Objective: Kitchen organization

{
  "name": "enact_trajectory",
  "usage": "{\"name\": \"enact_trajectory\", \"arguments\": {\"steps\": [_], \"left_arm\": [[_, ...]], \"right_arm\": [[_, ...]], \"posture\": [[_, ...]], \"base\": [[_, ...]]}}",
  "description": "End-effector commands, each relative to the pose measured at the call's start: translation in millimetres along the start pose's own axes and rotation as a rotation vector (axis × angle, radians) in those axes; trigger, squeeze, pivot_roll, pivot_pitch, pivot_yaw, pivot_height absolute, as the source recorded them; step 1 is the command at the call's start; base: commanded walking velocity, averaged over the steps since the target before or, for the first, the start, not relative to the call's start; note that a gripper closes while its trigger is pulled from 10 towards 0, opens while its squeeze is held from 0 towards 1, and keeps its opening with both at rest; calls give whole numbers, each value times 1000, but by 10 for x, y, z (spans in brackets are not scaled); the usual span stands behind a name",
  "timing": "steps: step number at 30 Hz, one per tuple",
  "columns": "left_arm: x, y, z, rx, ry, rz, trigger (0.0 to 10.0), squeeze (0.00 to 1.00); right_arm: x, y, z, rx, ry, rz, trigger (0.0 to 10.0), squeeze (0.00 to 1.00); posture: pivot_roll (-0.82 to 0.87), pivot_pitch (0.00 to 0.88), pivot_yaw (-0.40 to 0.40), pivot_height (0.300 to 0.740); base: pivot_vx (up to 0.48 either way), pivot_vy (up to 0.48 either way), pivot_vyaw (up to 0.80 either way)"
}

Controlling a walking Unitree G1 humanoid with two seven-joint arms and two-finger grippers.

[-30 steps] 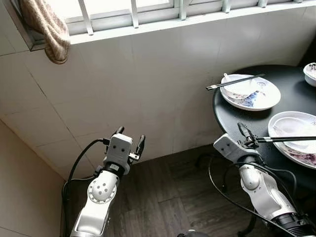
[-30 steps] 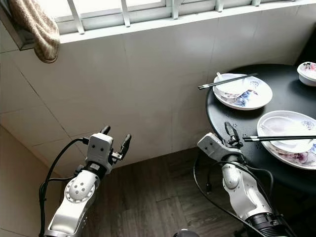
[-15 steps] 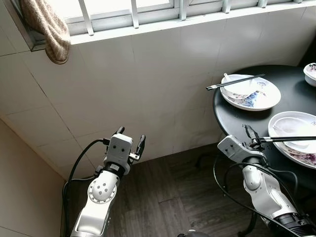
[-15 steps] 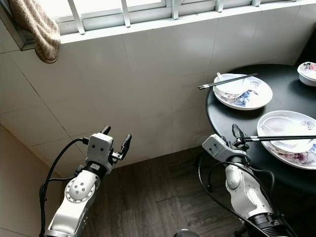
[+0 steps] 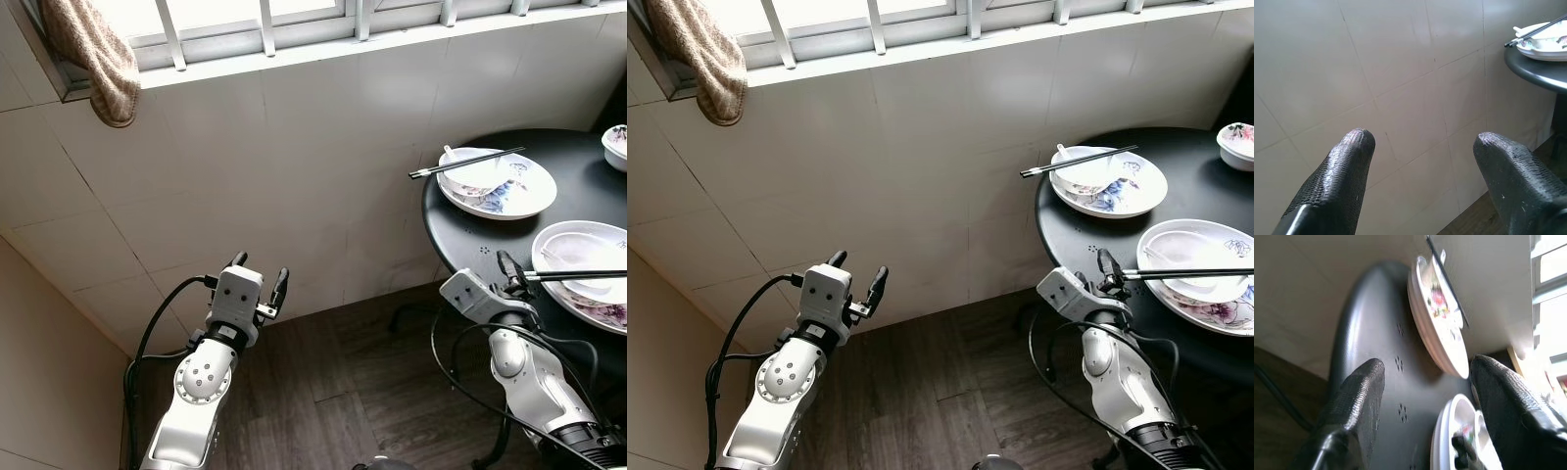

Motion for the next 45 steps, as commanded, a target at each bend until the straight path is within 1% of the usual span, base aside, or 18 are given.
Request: {"name": "enact_trajectory", "arguments": {"steps": [1,3,8,11,14,16,22,31,35,39,42,45], "left_arm": [[7,-11,-16,-4,-6,-4,10000,0],[7,-11,-16,-4,-6,-4,10000,0],[9,-6,-10,-3,-13,-3,10000,0],[7,-3,-3,1,-16,-3,10000,0],[7,2,0,2,-18,-3,10000,0],[7,2,0,2,-18,-4,10000,0],[4,7,7,6,-20,-2,10000,0],[11,4,12,6,-12,-12,10000,0],[7,-4,7,4,-14,-13,10000,0],[0,-7,6,5,-15,-11,10000,0],[-4,-6,8,6,-13,-12,10000,0],[-15,-5,10,10,-22,-5,10000,0]], "right_arm": [[20,8,173,76,29,-3,10000,0],[15,6,204,90,40,1,10000,0],[-63,-49,471,209,171,59,10000,0],[-83,-64,524,227,259,87,10000,0],[-93,-71,559,244,302,106,10000,0],[-113,-87,591,262,316,121,10000,0],[-133,-101,625,285,319,138,10000,0],[-146,-110,635,298,317,152,10000,0],[-153,-125,658,314,313,159,10000,0],[-171,-160,727,353,325,179,10000,0],[-189,-182,769,374,347,199,10000,0],[-217,-224,834,409,383,235,10000,0]], "posture": [[-162,0,47,740],[-162,0,47,740],[-164,0,45,740],[-164,0,43,740],[-163,0,42,740],[-163,0,42,740],[-162,0,40,740],[-165,0,43,740],[-165,0,45,740],[-164,0,46,740],[-163,0,47,740],[-164,0,47,740]], "base": [[0,0,0],[0,0,0],[0,0,0],[0,0,0],[0,0,0],[0,0,0],[0,0,0],[0,0,0],[0,-429,0],[0,-480,0],[0,-334,0],[0,0,0]]}}
Point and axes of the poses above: a point about 5 cm out from each wrist's last joint towards the gripper, its own y axis pointing out of the wrist towards the gripper, its own z axis along the axis of the wrist's last joint, x = y × z, the point moved 4 cm from there along y, pointing out of the wrist towards the gripper, and after that the axes turned 5 degrees about y, right-handed, at the moved point
